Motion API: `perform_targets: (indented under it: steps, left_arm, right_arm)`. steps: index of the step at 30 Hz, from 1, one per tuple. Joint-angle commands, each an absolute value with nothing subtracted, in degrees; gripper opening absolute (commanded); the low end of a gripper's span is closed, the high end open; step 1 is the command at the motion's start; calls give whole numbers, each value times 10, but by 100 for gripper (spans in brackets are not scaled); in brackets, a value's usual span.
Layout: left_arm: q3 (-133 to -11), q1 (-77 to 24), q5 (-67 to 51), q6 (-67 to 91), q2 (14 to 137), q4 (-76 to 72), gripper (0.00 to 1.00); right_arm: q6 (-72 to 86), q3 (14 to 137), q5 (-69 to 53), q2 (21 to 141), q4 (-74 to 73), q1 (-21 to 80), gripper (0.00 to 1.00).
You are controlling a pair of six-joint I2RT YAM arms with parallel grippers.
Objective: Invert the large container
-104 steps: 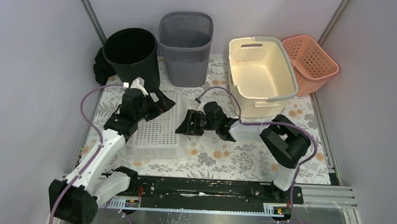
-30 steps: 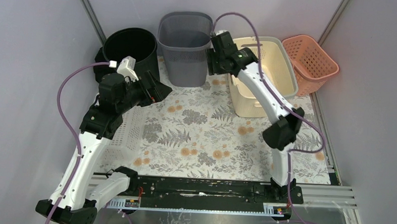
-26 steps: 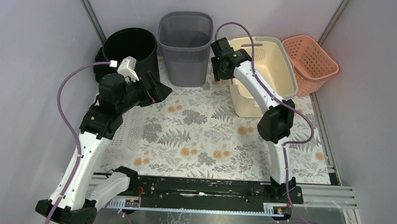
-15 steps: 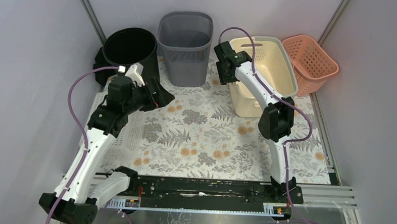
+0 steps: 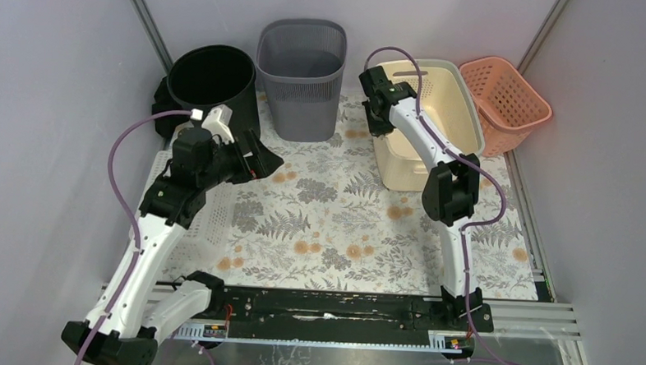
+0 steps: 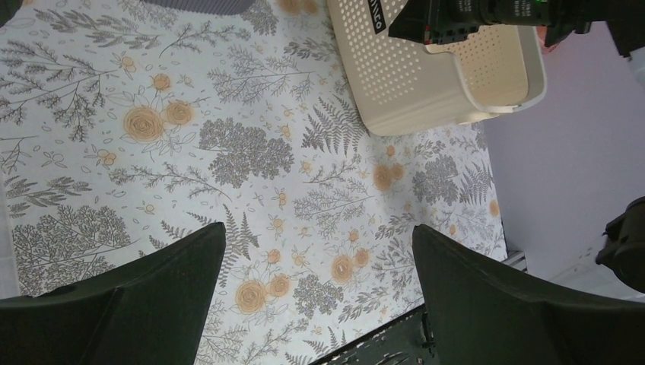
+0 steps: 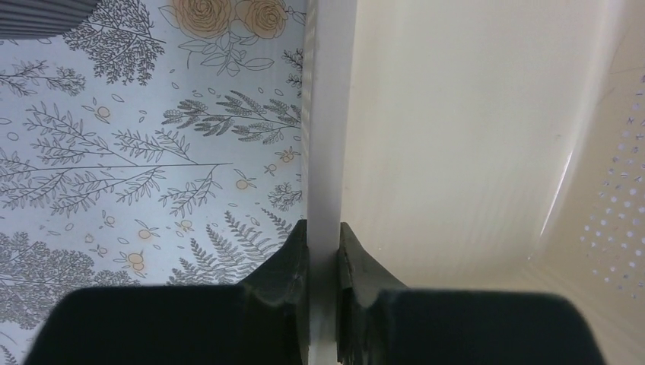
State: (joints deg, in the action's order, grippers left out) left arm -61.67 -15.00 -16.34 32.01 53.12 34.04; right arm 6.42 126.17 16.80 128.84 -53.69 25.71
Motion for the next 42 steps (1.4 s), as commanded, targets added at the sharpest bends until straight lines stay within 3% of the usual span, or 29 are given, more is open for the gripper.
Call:
perform_targets:
  steps: [1, 4, 13, 21, 29, 37, 42]
  left_arm:
    - [-593, -151, -174, 327, 494, 322, 100]
    - [-591, -151, -173, 327, 479, 332, 100]
    - [-577, -152, -178, 328, 481, 330, 100]
    - [-534, -151, -188, 336, 494, 294, 100]
    - [-538, -151, -178, 334, 512, 288, 100]
    - [-617, -151, -172, 326, 509, 331, 100]
    - [-650, -151, -151, 319, 501, 357, 100]
  right_arm:
    - [72, 1247, 127, 1242, -553, 254, 0]
    - [105, 1188, 105, 1172, -556, 256, 0]
    - [207, 816, 129, 920, -453, 337, 0]
    - [282, 649, 130, 849, -385, 457, 0]
    - [266, 747, 102, 845, -432, 458, 0]
    - [286, 870, 23, 779, -423, 457, 0]
    - [320, 857, -55, 736, -347, 433, 0]
